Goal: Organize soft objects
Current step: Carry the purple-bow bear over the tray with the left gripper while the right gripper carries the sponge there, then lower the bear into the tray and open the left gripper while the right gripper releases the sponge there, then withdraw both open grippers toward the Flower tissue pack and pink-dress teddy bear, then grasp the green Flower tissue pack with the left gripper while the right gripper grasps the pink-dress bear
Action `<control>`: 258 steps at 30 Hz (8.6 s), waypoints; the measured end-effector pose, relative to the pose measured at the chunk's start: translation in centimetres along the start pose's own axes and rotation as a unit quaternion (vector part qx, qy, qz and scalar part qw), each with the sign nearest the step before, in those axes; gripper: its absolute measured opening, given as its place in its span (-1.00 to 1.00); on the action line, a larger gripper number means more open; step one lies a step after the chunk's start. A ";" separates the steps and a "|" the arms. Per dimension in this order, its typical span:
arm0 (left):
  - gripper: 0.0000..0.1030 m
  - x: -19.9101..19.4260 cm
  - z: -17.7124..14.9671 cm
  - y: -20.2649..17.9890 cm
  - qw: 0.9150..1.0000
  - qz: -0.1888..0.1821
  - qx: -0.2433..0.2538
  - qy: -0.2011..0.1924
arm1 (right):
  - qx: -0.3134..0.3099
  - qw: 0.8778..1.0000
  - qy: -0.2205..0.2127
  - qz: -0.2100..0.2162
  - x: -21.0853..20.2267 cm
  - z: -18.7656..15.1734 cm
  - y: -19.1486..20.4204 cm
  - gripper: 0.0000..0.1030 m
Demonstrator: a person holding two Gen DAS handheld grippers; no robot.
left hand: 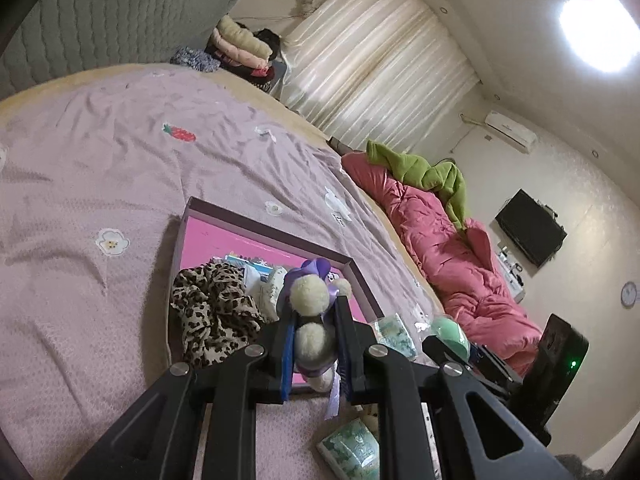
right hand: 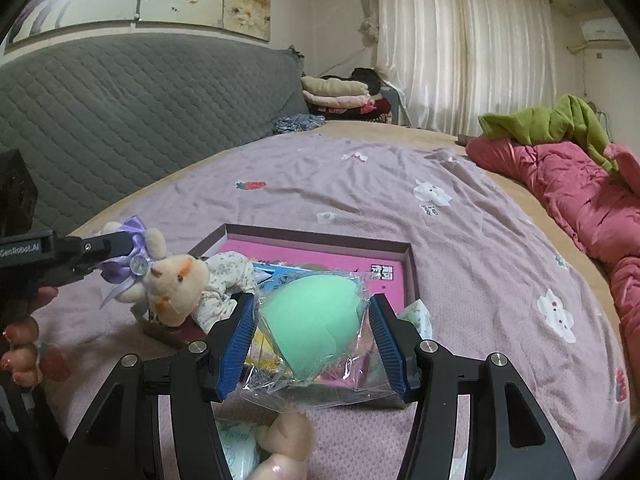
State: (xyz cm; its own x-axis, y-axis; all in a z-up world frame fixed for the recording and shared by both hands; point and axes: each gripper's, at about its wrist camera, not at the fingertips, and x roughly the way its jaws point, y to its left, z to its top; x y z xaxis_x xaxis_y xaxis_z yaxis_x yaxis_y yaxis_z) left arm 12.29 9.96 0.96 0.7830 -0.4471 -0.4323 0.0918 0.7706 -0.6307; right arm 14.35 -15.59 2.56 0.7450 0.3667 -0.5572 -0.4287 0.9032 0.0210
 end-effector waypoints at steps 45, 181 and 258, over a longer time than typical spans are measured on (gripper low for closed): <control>-0.64 4.7 -1.4 -0.6 0.984 0.140 0.078 0.075 | -0.008 0.998 0.055 0.020 6.5 0.7 0.2 0.15; 0.27 3.3 -9.6 -8.4 0.966 0.102 0.199 0.127 | -0.035 0.998 0.047 -0.018 -1.5 -2.2 0.0 0.48; 0.27 4.1 -12.0 -4.1 0.971 0.107 0.036 0.213 | -0.034 0.973 0.225 0.047 4.2 -8.3 1.1 0.37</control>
State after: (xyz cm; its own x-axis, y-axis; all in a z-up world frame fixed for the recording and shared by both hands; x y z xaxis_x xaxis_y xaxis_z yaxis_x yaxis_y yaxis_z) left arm 7.76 -0.51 -5.96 0.4658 -0.4094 -0.7845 0.0104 0.8890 -0.4577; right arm 12.76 -14.91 -6.66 0.4081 0.2973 -0.8632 -0.5286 0.8478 0.0420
